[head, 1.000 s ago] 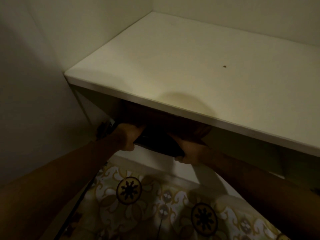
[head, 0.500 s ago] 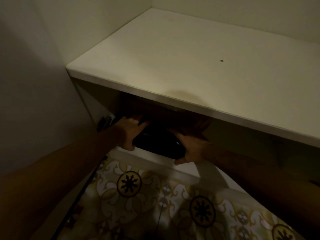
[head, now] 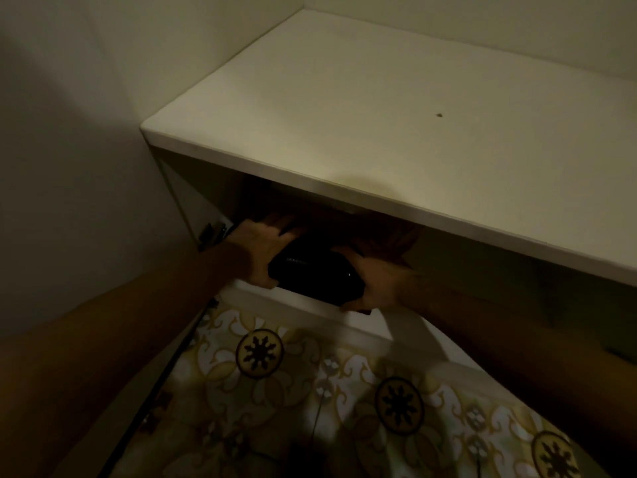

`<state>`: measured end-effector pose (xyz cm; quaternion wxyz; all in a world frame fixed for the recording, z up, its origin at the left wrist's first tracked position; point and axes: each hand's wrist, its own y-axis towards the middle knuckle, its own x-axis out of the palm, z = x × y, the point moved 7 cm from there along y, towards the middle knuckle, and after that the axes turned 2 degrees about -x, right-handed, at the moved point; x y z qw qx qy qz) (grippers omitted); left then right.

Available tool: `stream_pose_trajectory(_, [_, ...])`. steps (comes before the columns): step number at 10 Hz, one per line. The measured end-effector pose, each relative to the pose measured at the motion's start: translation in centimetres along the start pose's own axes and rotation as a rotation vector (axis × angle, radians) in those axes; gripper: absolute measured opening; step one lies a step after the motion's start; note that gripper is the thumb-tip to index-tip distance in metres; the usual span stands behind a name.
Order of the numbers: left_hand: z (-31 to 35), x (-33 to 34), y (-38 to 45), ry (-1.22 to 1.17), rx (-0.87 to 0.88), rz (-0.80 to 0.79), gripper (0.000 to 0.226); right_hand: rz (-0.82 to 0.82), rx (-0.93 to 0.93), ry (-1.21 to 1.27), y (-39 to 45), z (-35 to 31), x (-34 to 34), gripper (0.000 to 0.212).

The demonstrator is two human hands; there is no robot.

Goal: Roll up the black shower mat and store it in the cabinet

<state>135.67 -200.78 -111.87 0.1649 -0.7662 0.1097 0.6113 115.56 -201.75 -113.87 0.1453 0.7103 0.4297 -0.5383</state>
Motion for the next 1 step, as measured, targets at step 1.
stream_pose_trajectory(1, [1.14, -1.99, -1.54, -0.089, -0.04, 0.097, 0.116, 0.165, -0.002, -0.159, -0.9, -1.48, -1.79, 0.118])
